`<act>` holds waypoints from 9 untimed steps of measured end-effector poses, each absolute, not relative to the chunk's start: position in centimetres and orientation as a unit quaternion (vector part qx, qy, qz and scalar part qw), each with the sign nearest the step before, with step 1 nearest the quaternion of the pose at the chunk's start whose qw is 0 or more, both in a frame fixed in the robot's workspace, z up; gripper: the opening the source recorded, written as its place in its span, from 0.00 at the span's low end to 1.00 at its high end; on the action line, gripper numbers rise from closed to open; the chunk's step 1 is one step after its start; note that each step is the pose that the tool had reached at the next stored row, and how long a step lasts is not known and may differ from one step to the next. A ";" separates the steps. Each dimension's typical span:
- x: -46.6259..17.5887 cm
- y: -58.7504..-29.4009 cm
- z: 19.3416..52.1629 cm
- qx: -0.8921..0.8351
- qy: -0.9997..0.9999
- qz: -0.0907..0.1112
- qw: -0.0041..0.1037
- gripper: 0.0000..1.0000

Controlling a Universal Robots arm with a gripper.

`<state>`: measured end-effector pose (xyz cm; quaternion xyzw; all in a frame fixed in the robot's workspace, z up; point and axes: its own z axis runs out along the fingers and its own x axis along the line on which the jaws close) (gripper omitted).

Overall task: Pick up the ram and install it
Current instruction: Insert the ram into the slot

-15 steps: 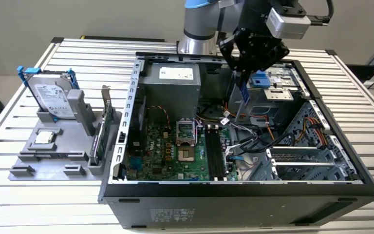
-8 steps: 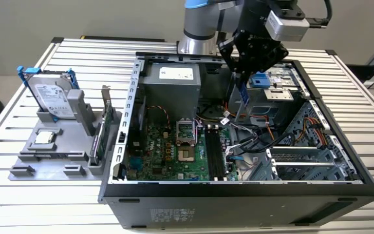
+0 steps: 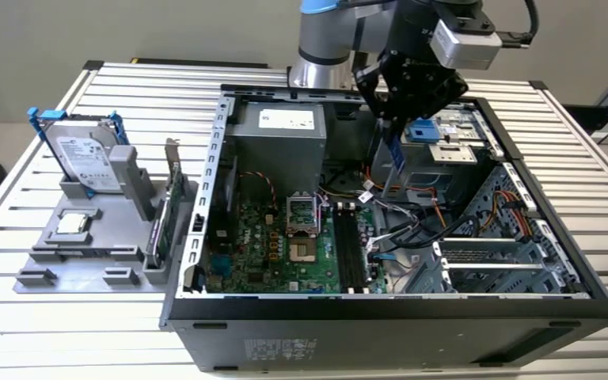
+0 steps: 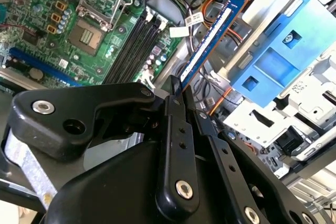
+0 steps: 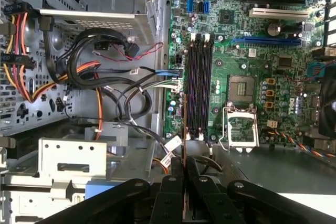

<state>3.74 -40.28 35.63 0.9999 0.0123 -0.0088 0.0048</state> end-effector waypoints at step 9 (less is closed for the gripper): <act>3.7 -40.3 35.3 1.000 0.012 -0.009 0.005 0.00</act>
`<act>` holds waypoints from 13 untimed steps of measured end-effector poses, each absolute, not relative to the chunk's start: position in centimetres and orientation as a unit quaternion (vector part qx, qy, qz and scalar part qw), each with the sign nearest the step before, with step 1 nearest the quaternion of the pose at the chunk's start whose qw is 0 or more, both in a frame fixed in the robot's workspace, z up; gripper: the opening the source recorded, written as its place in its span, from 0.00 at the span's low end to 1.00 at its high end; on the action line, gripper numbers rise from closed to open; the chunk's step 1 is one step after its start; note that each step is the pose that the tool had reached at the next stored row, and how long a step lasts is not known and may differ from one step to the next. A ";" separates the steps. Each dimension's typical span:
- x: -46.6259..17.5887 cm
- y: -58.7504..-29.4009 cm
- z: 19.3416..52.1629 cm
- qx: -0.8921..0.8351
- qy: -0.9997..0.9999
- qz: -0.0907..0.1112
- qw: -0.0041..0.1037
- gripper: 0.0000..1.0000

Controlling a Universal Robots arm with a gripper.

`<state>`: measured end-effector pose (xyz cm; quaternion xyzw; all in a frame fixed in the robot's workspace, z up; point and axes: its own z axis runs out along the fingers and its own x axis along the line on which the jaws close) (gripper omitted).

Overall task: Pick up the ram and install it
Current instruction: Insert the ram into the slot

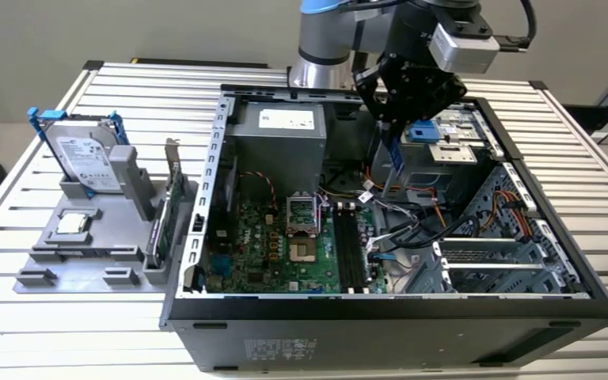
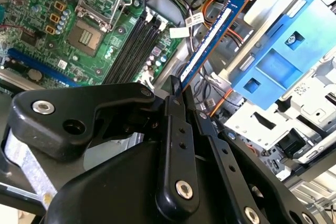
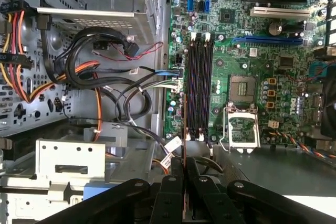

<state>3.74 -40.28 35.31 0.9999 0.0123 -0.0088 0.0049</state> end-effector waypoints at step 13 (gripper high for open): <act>3.7 -40.3 34.9 1.000 0.012 -0.009 0.005 0.00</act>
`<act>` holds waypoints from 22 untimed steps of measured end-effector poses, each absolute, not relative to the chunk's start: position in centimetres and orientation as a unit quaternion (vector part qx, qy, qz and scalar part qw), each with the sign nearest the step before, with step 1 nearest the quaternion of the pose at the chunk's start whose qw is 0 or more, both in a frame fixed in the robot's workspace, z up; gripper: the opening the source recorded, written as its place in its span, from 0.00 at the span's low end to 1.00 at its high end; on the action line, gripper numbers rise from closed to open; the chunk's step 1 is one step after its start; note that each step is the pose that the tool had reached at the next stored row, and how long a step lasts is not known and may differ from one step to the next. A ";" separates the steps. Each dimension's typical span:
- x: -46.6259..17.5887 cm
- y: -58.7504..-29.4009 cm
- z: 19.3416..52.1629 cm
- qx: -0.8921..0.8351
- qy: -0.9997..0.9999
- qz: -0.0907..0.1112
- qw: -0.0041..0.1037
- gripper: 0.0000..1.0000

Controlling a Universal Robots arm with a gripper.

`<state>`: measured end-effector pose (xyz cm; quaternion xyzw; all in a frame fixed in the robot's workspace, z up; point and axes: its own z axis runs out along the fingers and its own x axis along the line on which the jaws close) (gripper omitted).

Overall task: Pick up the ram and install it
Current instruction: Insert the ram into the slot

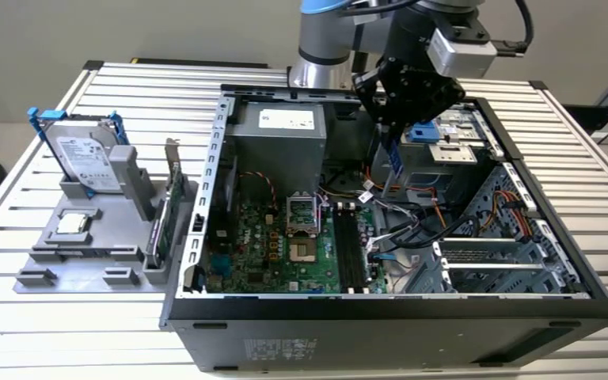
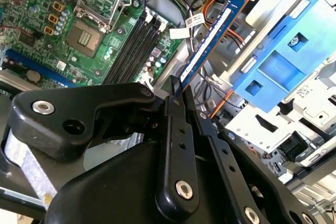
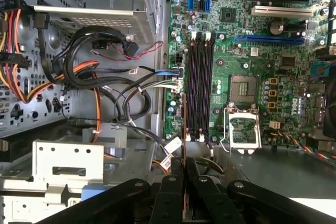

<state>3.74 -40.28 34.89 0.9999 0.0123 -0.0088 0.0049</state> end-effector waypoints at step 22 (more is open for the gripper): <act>3.7 -40.3 34.2 1.000 0.012 -0.009 0.005 0.00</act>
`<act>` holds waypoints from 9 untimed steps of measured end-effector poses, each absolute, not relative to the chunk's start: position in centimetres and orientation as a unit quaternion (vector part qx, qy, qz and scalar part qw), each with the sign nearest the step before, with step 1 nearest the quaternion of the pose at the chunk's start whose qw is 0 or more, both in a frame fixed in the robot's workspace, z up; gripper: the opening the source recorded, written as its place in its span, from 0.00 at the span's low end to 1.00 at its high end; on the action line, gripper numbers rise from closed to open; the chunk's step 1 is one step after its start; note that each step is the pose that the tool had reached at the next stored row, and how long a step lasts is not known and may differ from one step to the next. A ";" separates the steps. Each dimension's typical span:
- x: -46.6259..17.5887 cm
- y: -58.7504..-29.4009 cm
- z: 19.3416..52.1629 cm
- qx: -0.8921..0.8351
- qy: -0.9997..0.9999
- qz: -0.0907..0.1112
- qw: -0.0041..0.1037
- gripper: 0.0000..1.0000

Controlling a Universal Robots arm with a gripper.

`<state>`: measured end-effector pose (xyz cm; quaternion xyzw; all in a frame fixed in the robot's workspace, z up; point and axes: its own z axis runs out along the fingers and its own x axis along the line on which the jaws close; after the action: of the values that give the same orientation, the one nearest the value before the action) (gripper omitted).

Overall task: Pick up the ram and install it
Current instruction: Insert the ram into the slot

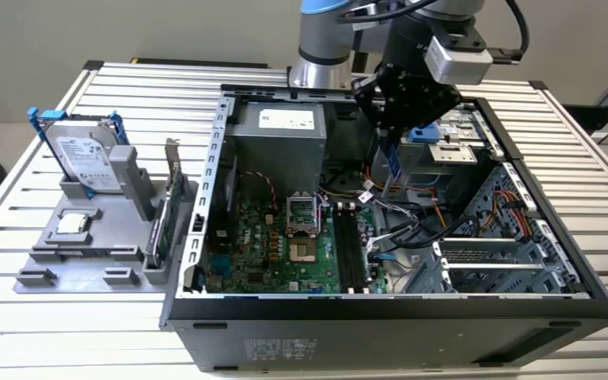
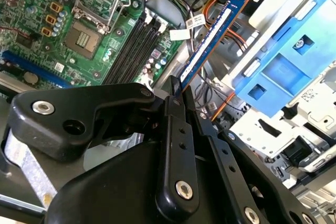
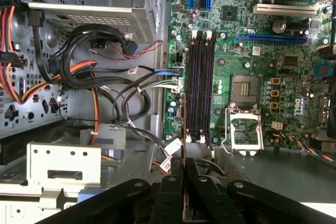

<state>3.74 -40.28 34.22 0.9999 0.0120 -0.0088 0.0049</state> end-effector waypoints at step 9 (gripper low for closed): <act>3.7 -40.3 33.9 1.000 0.012 -0.009 0.005 0.00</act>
<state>3.74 -40.28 33.86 0.9999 0.0115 -0.0088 0.0049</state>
